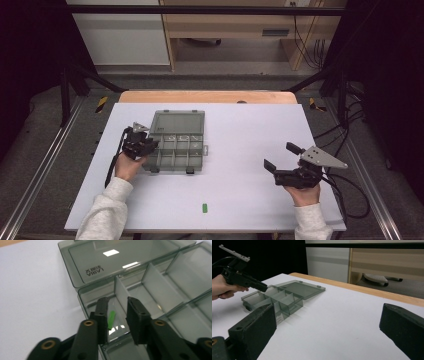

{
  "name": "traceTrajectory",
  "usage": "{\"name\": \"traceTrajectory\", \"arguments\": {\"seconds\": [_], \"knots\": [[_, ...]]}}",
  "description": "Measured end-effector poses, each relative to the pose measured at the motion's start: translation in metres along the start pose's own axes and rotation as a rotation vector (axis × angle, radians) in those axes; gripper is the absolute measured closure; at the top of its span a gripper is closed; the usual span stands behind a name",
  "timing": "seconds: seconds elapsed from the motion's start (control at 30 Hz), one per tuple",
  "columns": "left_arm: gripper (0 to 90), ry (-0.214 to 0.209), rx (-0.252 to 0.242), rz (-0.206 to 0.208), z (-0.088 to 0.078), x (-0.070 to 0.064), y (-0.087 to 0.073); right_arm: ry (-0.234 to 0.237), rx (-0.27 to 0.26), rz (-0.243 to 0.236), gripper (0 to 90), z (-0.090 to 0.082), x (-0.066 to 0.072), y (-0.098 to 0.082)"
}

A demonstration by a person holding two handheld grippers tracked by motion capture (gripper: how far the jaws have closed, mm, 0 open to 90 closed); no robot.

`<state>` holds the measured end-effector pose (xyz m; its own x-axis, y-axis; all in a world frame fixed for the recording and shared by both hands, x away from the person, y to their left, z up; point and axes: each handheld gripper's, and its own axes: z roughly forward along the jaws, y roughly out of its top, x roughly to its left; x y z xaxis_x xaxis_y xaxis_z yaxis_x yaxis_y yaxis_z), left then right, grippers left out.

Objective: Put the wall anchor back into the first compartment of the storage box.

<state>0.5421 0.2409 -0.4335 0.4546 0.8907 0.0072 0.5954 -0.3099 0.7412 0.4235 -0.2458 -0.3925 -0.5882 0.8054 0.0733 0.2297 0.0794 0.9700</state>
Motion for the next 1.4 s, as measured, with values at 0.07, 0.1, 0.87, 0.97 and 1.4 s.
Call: {"name": "traceTrajectory", "arguments": {"seconds": [0.07, 0.1, 0.87, 0.97, 1.4], "knots": [[57.2, -0.005, -0.033, -0.008, -0.008, -0.002, 0.002, -0.001, 0.002, -0.001, 1.4, 0.000, 0.000, 0.000], [53.1, -0.005, -0.047, -0.005, -0.013, -0.004, 0.002, -0.001, 0.002, 0.000, 1.4, 0.000, 0.000, 0.000], [11.0, -0.119, -0.265, -0.020, -0.084, -0.053, -0.013, -0.003, -0.002, 0.000, 1.4, -0.001, 0.000, 0.000], [8.4, -0.132, -0.271, -0.006, -0.089, -0.062, -0.016, -0.004, -0.002, 0.000, 1.5, -0.001, 0.000, 0.000], [6.4, -0.177, -0.260, 0.052, -0.094, -0.099, -0.033, -0.001, -0.005, 0.000, 1.5, -0.002, 0.001, 0.000]]}}
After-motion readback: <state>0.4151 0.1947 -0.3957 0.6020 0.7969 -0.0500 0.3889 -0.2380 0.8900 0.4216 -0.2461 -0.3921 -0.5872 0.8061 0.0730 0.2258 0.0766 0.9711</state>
